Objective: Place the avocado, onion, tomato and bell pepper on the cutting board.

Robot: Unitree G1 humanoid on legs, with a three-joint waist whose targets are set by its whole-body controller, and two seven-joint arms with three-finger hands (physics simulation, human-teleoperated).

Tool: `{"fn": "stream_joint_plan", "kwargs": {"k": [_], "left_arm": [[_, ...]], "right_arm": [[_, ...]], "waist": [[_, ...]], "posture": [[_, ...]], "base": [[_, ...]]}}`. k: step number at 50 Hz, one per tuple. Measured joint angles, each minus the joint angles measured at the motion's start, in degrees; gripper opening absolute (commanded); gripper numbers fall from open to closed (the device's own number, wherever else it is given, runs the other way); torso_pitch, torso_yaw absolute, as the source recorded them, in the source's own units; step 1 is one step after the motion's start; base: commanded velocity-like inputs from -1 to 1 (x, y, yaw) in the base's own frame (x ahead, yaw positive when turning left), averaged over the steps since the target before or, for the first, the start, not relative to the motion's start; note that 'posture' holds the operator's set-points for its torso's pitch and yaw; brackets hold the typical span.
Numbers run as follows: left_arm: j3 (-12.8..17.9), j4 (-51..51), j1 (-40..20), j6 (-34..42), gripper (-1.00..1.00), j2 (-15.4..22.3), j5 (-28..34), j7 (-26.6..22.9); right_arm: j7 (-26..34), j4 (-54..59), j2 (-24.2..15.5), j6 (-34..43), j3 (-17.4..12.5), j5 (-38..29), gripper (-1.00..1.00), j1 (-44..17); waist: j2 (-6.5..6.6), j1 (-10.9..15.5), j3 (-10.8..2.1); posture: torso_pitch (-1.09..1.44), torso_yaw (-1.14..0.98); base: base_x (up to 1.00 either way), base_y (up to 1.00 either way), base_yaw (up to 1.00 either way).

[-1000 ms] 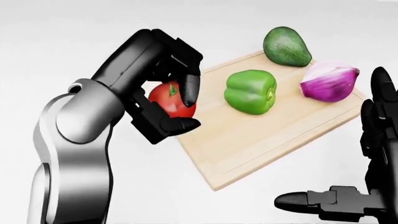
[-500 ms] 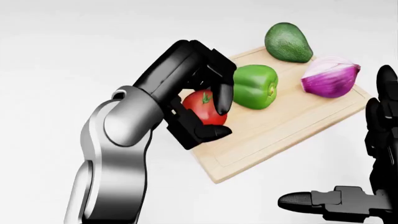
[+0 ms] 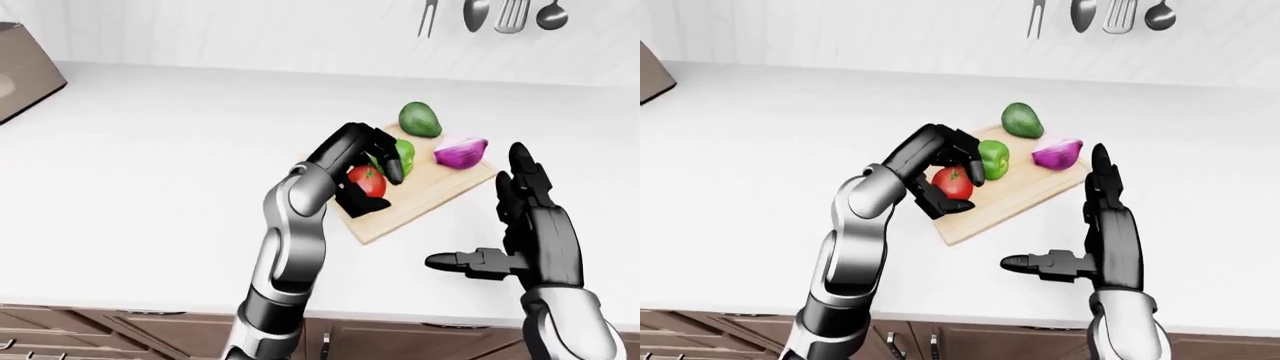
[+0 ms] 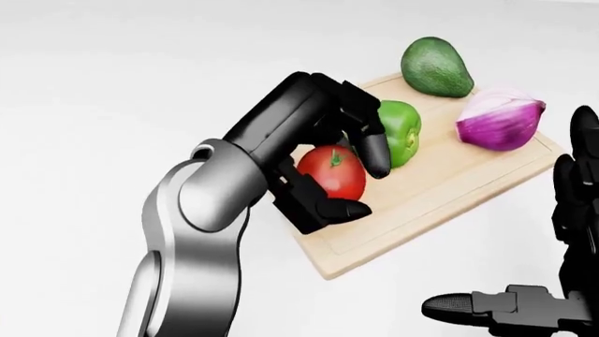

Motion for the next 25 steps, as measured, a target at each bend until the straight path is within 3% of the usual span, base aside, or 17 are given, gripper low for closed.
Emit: {"fn": "stream_joint_plan", "kwargs": {"k": [13, 14, 25], "left_arm": [[-0.35, -1.74, 0.83, 1.14, -0.50, -0.92, 0.42, -1.68], [-0.35, -1.71, 0.81, 1.18, -0.37, -0.89, 0.37, -1.72], [-0.43, -1.86, 0.68, 1.56, -0.31, -0.80, 0.35, -1.91]], "right_arm": [[-0.08, 0.12, -0.09, 0.24, 0.26, -0.16, 1.00, -0.43], [-0.10, 0.15, -0.11, 0.29, 0.30, -0.20, 1.00, -0.55], [-0.15, 0.08, -0.38, 1.07, 0.62, -0.32, 1.00, -1.33]], "waist": [[-0.22, -0.06, 0.24], [-0.23, -0.07, 0.24], [-0.33, -0.22, 0.45]], "posture": [[0.00, 0.00], [0.00, 0.00], [0.00, 0.00]], "base": [[0.00, 0.00, 0.00], [0.00, 0.00, 0.00], [0.00, 0.00, 0.00]]}}
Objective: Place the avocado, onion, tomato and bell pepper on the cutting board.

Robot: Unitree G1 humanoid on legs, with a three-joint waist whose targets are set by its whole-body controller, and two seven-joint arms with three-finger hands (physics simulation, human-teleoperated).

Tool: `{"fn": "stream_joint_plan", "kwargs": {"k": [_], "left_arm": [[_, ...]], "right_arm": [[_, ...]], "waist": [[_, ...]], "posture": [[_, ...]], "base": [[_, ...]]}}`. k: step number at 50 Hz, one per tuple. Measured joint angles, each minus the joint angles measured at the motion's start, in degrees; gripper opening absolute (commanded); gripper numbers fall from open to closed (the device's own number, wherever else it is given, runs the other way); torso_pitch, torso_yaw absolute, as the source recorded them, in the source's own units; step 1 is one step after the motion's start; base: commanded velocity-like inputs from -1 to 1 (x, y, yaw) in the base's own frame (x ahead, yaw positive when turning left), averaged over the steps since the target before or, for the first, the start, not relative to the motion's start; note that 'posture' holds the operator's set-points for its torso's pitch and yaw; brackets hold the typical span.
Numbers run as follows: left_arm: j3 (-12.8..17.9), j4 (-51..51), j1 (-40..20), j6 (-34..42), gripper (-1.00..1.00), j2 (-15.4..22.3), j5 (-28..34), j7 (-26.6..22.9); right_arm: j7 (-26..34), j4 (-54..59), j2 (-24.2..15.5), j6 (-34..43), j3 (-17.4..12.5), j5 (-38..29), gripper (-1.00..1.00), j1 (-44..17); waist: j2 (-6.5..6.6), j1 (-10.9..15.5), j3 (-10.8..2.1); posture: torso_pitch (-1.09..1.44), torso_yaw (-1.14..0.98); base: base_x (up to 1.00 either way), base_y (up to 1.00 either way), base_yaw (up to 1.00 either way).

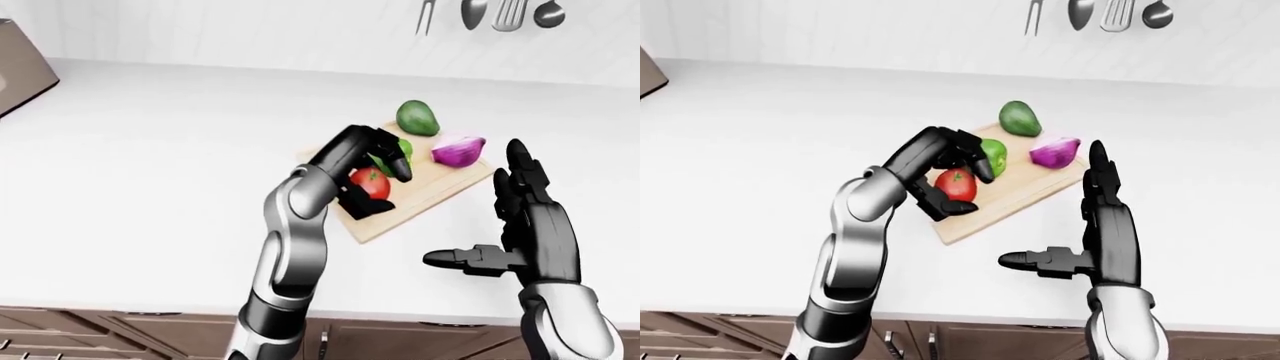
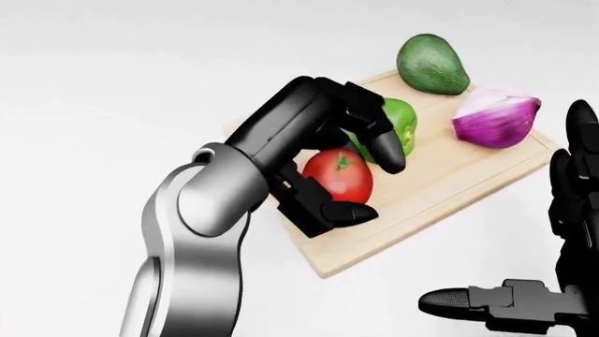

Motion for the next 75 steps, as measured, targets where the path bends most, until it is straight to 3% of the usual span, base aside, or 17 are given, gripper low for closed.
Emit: {"fn": "stream_joint_plan", "kwargs": {"k": [12, 25, 30, 51, 59, 63, 66, 67, 68, 69, 71, 75], "left_arm": [[0.08, 0.27, 0.19, -0.27, -0.07, 0.02, -0.38, 0.25], [-0.44, -0.70, 0.77, 0.12, -0.03, -0.25, -0.06, -0.26], [-0.47, -1.25, 0.93, 0.27, 0.09, -0.43, -0.01, -0.47], [-0.86, -4.74, -0.28, 2.73, -0.01, -1.16, 1.74, -2.63], [-1.56, -7.64, -1.44, 4.75, -0.03, -2.19, 3.75, -4.87], [-0.84, -10.78, -5.16, 8.09, -0.03, -2.40, 5.81, -7.84], [1.12, -13.45, -9.48, 10.30, 0.04, -1.04, 7.05, -9.41], [1.71, -14.23, -10.40, 10.86, 0.30, -0.43, 7.28, -9.62], [2.39, -14.73, -11.02, 11.38, 0.39, 0.00, 7.29, -9.79], [3.20, -14.81, -11.69, 11.87, 0.73, 0.65, 7.04, -9.86], [5.17, -14.29, -13.17, 12.99, 1.00, 2.81, 5.84, -9.49], [7.94, -15.63, -14.68, 16.19, 1.00, 9.34, 3.42, -8.63]], "right_arm": [[-0.21, 0.15, 0.21, -0.57, -0.10, 0.08, 1.00, 0.74], [-0.03, 0.11, 0.56, -1.39, -0.37, 0.29, 1.00, 1.70], [-0.20, 0.59, 0.66, -1.57, 0.03, 0.14, 1.00, 1.44], [-0.41, 1.28, 0.29, -1.17, -0.03, 0.32, 1.00, 0.67], [-0.57, 1.22, 0.46, -1.80, -0.06, 0.36, 1.00, 1.22], [-0.67, 1.78, 0.57, -2.14, 0.05, 0.38, 1.00, 1.35], [-0.64, 1.98, 0.66, -2.29, 0.18, 0.52, 1.00, 1.53], [-0.65, 1.93, 0.66, -2.26, 0.12, 0.53, 1.00, 1.54], [-0.68, 1.82, 0.61, -2.18, -0.01, 0.49, 1.00, 1.52], [-0.72, 1.73, 0.54, -2.08, -0.09, 0.44, 1.00, 1.38], [-0.73, 1.45, 0.40, -1.75, 0.01, 0.37, 1.00, 0.82], [-0.56, 0.47, 0.00, -0.69, 0.15, 0.28, 1.00, 0.07]], "waist": [[0.12, 0.09, -0.15], [0.14, 0.07, -0.30], [0.09, 0.01, -0.26], [-0.08, -0.09, -0.04], [-0.09, -0.17, 0.00], [-0.15, -0.12, 0.37], [-0.08, -0.25, 0.34], [-0.04, -0.27, 0.30], [0.03, -0.17, 0.27], [0.08, -0.10, 0.29], [0.17, -0.11, 0.44], [0.49, -0.31, 0.88]], "posture": [[0.00, 0.00], [0.00, 0.00], [0.00, 0.00], [0.00, 0.00], [0.00, 0.00], [0.00, 0.00], [0.00, 0.00], [0.00, 0.00], [0.00, 0.00], [0.00, 0.00], [0.00, 0.00], [0.00, 0.00]], "base": [[0.00, 0.00, 0.00], [0.00, 0.00, 0.00], [0.00, 0.00, 0.00], [0.00, 0.00, 0.00], [0.00, 0.00, 0.00], [0.00, 0.00, 0.00], [0.00, 0.00, 0.00], [0.00, 0.00, 0.00], [0.00, 0.00, 0.00], [0.00, 0.00, 0.00], [0.00, 0.00, 0.00], [0.00, 0.00, 0.00]]}}
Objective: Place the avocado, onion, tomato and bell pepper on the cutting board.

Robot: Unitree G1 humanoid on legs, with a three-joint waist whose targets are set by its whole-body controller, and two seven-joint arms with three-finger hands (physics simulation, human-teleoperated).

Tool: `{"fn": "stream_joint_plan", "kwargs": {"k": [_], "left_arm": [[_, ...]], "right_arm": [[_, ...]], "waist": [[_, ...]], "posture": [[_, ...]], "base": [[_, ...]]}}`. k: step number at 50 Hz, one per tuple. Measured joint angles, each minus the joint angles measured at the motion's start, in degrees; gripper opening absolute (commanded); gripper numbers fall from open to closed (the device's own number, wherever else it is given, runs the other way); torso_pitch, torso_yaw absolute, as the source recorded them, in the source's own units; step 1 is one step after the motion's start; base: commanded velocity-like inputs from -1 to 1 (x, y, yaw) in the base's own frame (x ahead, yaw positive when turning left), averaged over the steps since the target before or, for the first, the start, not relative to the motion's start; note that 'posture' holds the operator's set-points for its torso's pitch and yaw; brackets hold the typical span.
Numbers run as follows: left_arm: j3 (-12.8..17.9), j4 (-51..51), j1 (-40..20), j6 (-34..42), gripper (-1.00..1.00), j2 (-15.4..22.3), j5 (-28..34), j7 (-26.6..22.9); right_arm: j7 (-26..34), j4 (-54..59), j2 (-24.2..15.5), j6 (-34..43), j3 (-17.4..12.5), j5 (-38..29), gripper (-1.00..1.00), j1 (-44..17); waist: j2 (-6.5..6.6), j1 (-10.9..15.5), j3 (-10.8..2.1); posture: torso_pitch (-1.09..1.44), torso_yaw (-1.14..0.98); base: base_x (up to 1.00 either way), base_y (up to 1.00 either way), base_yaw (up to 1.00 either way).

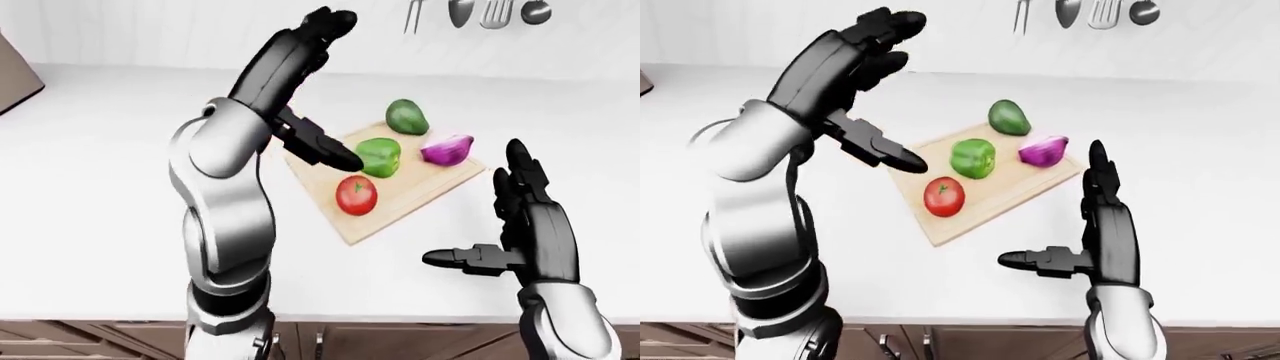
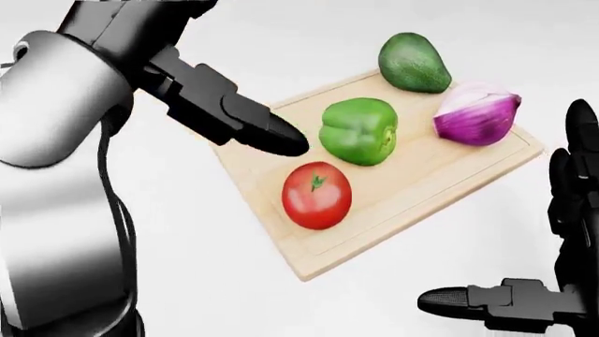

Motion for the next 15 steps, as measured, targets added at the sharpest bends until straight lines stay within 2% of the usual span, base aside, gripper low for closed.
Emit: {"fn": "stream_joint_plan", "kwargs": {"k": [5, 10, 15], "left_arm": [[2.63, -7.66, 0.58, 6.20, 1.00, 6.80, -0.15, -1.39], [2.57, -13.96, 5.23, 9.80, 1.00, 9.28, -0.13, -2.65], [4.42, -20.35, 12.01, 12.51, 1.00, 11.88, -0.43, -3.27]], "right_arm": [[0.39, -2.08, -0.81, 3.18, -0.39, -0.66, 1.00, -1.34], [0.86, -3.31, -1.35, 5.17, -0.03, -1.07, 1.00, -2.93], [1.49, -5.13, -1.93, 7.50, -0.47, -1.42, 1.00, -4.03]], "waist": [[0.29, -0.03, 0.26], [0.28, 0.07, 0.17], [0.40, -0.04, 0.18]], "posture": [[0.00, 0.00], [0.00, 0.00], [0.00, 0.00]], "base": [[0.00, 0.00, 0.00], [0.00, 0.00, 0.00], [0.00, 0.00, 0.00]]}}
